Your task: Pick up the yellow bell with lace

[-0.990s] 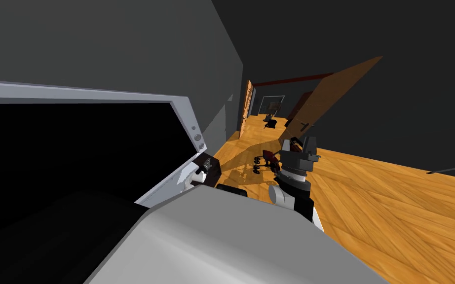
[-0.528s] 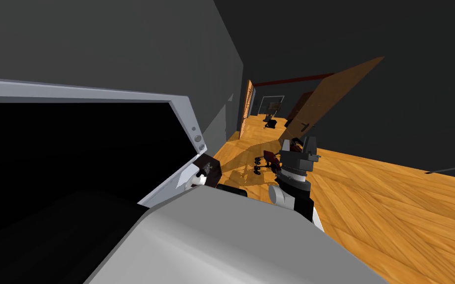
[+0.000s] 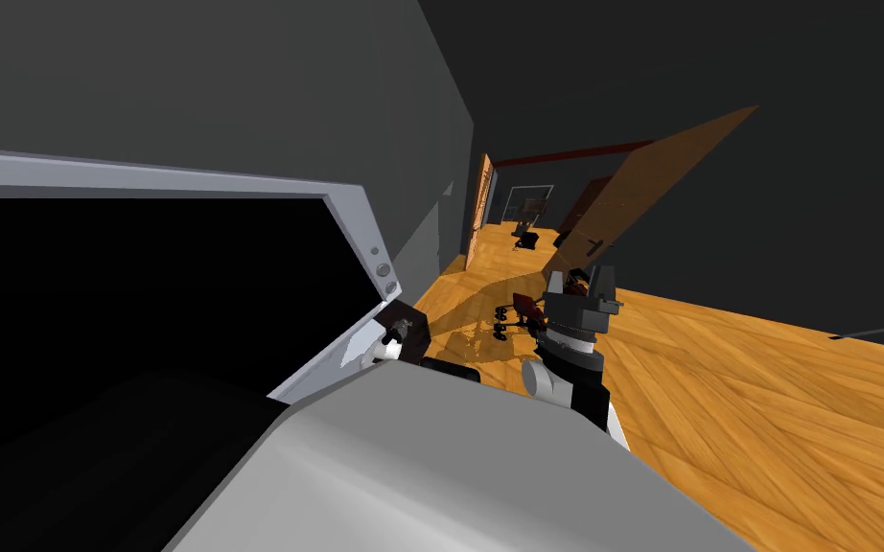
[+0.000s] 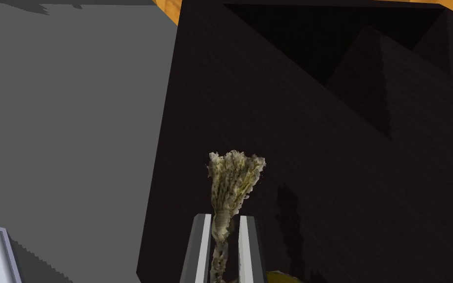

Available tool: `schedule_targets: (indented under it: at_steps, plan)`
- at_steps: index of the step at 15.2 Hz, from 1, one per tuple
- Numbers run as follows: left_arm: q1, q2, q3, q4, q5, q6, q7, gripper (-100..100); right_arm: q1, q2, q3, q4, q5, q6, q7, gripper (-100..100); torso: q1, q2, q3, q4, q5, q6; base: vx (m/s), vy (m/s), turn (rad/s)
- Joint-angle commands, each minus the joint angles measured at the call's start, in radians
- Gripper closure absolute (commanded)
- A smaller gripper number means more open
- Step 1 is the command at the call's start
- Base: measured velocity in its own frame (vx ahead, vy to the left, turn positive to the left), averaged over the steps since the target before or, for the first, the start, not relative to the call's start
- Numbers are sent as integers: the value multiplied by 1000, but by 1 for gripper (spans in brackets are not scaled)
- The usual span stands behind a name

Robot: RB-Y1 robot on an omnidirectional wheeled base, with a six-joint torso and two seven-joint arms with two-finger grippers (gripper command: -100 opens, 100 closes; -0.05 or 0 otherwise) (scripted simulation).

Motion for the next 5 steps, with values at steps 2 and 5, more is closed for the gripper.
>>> schedule_targets:
  at_steps: [2,5]
  plan:
    - [11,5,-3,-28,4,19,4,100,0,0,0,0,0,0,0,0,0,0,0,0,0,0,-12,-2,-4]
    - [17,9,-6,-43,6,26,5,100,0,0,0,0,0,0,0,0,0,6,3,1,0,-1,-61,-4,-6]
